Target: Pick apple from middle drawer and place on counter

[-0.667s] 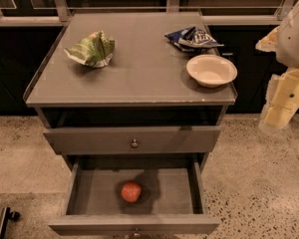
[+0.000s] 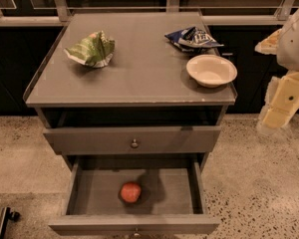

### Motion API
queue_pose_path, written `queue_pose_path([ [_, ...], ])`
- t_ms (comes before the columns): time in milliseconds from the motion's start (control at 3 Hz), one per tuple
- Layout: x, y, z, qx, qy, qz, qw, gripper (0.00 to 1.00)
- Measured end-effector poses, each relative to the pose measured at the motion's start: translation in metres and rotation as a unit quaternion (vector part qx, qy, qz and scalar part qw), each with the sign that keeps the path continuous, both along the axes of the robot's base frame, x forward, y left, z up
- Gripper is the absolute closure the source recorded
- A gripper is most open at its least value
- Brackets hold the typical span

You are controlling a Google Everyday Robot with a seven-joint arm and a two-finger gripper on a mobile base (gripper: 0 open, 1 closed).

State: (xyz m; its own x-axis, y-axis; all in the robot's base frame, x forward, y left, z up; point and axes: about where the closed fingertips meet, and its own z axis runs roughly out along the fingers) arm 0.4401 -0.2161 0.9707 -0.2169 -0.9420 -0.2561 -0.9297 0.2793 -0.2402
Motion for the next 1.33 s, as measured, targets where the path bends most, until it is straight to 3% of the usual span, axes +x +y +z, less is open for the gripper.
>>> queue_pose_path([
  [333, -0.008, 0.007, -0.022, 0.03, -0.015, -0.01, 0.9994, 0.0],
  [667, -0.015, 0.011, -0.089, 0.08, -0.008, -0.021, 0.9966, 0.0],
  [1000, -0.005, 0.016, -0.146, 0.116, -0.012, -0.049, 0.9919, 0.0],
  [1333, 0.013, 0.015, -0.14, 0.118, -0.051, -0.059, 0.9899, 0.0],
])
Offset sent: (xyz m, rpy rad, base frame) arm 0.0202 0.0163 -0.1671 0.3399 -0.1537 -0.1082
